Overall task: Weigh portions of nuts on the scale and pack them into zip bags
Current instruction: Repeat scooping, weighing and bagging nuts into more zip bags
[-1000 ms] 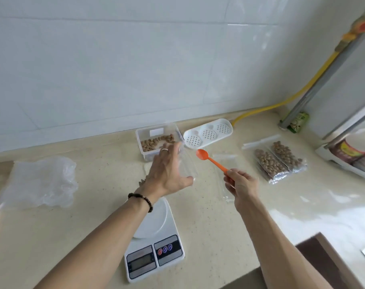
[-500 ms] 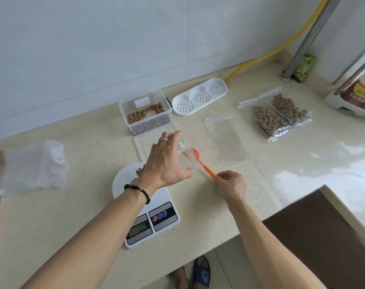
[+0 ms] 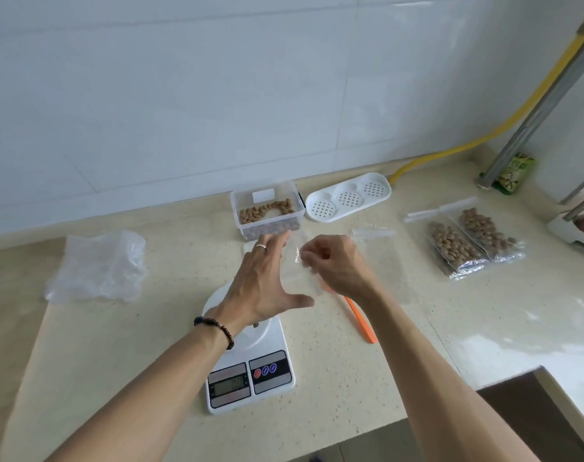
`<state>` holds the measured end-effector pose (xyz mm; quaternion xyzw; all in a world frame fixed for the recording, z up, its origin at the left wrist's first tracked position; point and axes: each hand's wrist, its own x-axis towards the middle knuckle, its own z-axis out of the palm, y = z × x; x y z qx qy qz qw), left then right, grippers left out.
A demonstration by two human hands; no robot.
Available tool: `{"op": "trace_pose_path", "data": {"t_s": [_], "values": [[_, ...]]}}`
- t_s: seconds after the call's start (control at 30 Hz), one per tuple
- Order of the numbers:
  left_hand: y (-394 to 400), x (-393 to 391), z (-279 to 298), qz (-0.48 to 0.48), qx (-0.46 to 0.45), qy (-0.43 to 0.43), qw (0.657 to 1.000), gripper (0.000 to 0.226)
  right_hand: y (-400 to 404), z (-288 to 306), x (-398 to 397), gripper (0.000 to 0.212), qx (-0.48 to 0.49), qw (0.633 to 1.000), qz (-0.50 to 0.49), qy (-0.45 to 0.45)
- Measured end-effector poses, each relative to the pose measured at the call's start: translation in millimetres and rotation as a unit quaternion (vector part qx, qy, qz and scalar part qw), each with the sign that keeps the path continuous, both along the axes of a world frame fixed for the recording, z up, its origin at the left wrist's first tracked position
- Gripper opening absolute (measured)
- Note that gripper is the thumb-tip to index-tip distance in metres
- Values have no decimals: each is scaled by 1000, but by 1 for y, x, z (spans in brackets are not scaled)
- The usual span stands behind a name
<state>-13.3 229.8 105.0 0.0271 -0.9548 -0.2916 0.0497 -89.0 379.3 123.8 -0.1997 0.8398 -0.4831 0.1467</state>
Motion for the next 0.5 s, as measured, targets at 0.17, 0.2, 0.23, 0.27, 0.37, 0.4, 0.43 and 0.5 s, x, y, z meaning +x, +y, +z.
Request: {"op": "trace_pose_path", "data": {"t_s": [0.17,0.2,0.23,0.27,0.37,0.4,0.43,0.5], "values": [[-23,20,-3,42,43,28,998,85,-23,-4,2,11,-46,996,64,-35],[-29,24,-4,53,59,26,996,75,-28,-5,3,11,-58,995,71,-43],[-36,28,-5,66,81,14,994,69,-33,-7,3,11,-65,994,72,-47],[-44,32,-8,80,102,-9,992,65,-37,-9,2,11,-69,994,67,-51],[-70,41,-24,114,125,-89,982,48,-43,-18,-2,12,-91,992,22,-86],[-77,43,-30,119,118,-102,980,39,-44,-22,-4,12,-93,991,3,-95],[-83,43,-34,122,114,-107,980,31,-45,-26,-7,12,-84,992,-14,-98],[-91,37,-41,122,117,-105,980,24,-48,-37,-11,12,-52,992,-49,-104]]}}
